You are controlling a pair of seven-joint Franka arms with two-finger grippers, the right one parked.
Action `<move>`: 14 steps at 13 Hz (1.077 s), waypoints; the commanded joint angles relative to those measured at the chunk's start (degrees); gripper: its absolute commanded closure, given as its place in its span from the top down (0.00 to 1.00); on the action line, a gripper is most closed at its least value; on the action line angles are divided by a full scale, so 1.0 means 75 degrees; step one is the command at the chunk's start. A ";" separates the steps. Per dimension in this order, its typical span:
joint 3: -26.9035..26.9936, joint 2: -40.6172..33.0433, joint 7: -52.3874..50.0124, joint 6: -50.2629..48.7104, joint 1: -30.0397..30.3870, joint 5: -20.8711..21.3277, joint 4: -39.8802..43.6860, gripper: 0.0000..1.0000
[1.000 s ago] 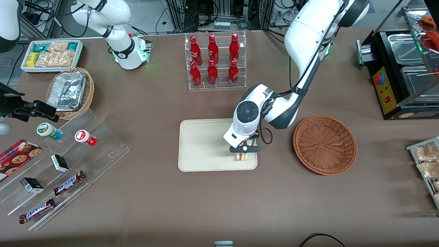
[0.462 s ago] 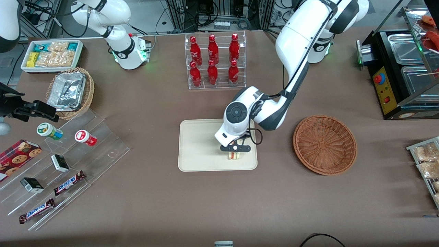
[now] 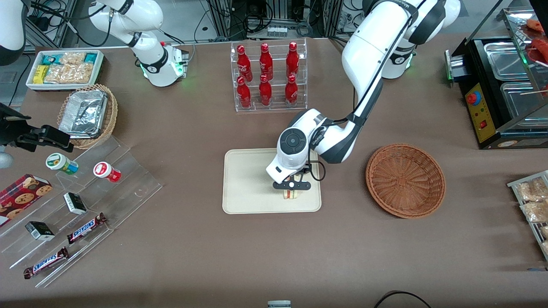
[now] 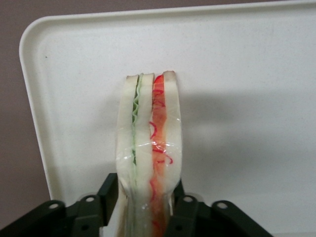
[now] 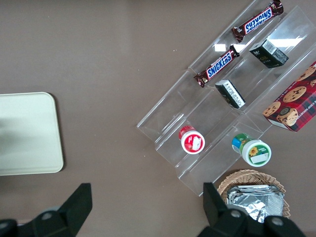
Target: Place sandwich from basket to tray
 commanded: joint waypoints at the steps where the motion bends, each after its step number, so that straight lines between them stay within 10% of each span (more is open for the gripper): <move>1: 0.0092 0.0070 -0.0235 -0.0156 -0.0094 0.0086 0.0302 1.00; 14: 0.0127 -0.1512 0.1836 -0.1455 0.2129 -0.0463 0.0677 1.00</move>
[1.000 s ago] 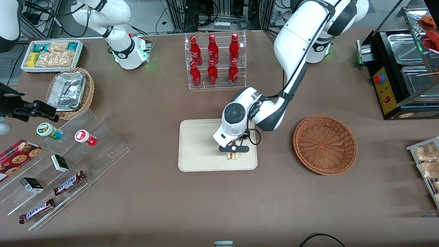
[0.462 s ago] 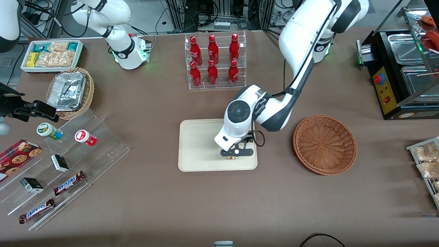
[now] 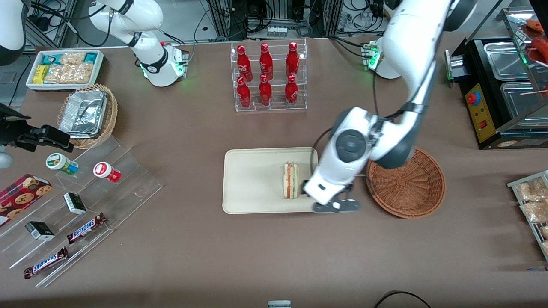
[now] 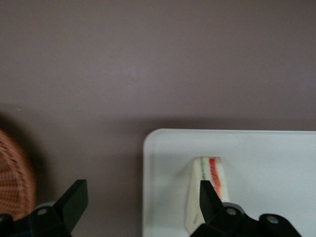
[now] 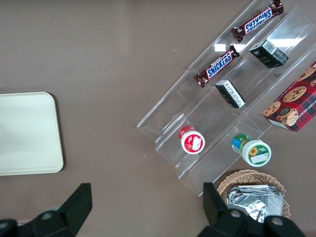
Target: Place sandwich from basket to tray
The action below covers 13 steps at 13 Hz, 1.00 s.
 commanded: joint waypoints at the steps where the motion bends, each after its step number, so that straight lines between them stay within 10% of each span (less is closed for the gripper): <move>1: -0.0081 -0.0432 0.0866 -0.0666 0.0764 -0.0256 -0.0102 1.00; 13: 0.0141 -0.2773 0.1888 -0.3259 0.1926 -0.0092 -0.0836 1.00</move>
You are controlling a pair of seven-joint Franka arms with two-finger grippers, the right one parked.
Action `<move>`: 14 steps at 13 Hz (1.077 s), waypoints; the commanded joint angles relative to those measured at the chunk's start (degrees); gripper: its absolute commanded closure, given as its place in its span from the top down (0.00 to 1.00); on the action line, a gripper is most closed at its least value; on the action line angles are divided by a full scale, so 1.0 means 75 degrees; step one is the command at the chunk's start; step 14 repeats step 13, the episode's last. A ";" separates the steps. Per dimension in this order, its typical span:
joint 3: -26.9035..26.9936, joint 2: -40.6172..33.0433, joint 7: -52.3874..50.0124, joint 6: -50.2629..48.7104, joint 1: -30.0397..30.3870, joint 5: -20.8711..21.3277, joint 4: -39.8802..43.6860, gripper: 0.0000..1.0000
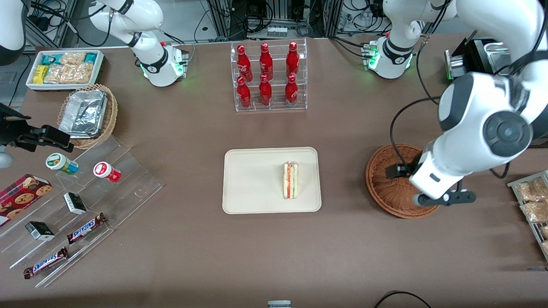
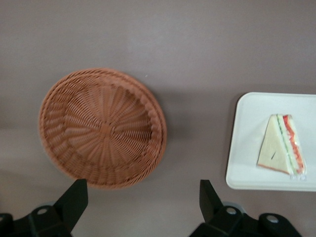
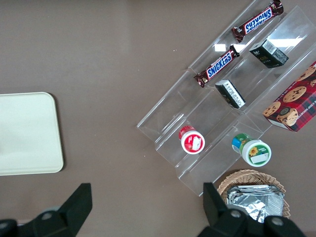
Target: Place sandwich from basket to tray
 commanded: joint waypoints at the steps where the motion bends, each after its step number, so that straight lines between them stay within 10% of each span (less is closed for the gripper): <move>1: 0.0116 -0.1276 0.0298 -0.0095 0.0224 0.0041 -0.1170 1.00; 14: 0.0128 -0.2816 0.1623 -0.1326 0.1421 0.0123 -0.1466 1.00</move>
